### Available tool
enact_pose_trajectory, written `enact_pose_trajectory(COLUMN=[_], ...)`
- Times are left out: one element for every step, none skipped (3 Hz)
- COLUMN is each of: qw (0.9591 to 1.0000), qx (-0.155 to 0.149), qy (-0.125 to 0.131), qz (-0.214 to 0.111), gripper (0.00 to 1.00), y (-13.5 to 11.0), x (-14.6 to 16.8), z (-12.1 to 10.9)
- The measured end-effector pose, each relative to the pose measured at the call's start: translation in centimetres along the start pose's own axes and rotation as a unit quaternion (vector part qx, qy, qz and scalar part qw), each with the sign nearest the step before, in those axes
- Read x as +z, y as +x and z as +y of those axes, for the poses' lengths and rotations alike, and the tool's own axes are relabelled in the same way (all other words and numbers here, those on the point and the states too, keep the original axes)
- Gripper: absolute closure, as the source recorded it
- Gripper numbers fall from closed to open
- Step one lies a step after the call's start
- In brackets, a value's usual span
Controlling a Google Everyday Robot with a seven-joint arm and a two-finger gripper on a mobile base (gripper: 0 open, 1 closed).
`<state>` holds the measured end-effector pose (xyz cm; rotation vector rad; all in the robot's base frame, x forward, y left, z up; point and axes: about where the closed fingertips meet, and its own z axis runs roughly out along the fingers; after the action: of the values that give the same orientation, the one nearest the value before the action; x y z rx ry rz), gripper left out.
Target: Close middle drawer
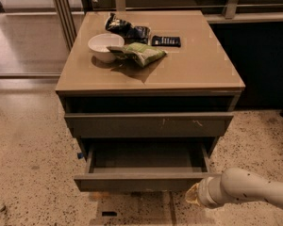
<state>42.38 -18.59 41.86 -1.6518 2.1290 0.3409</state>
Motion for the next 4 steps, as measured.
enact_pose_trajectory(qw=[0.9975,0.9924,0.9897,0.9847], qx=[-0.062,-0.104,-0.117,-0.132], qy=[0.025,0.043,0.052,0.070], qz=[-0.023,-0.050,-0.064,-0.090], gripper=[1.00,1.00,1.00,1.00], y=[-0.6,-1.3,-1.7,-2.5], x=[0.8,1.7,2.1,3.0], z=[-2.0,-4.2,-5.1,-7.2])
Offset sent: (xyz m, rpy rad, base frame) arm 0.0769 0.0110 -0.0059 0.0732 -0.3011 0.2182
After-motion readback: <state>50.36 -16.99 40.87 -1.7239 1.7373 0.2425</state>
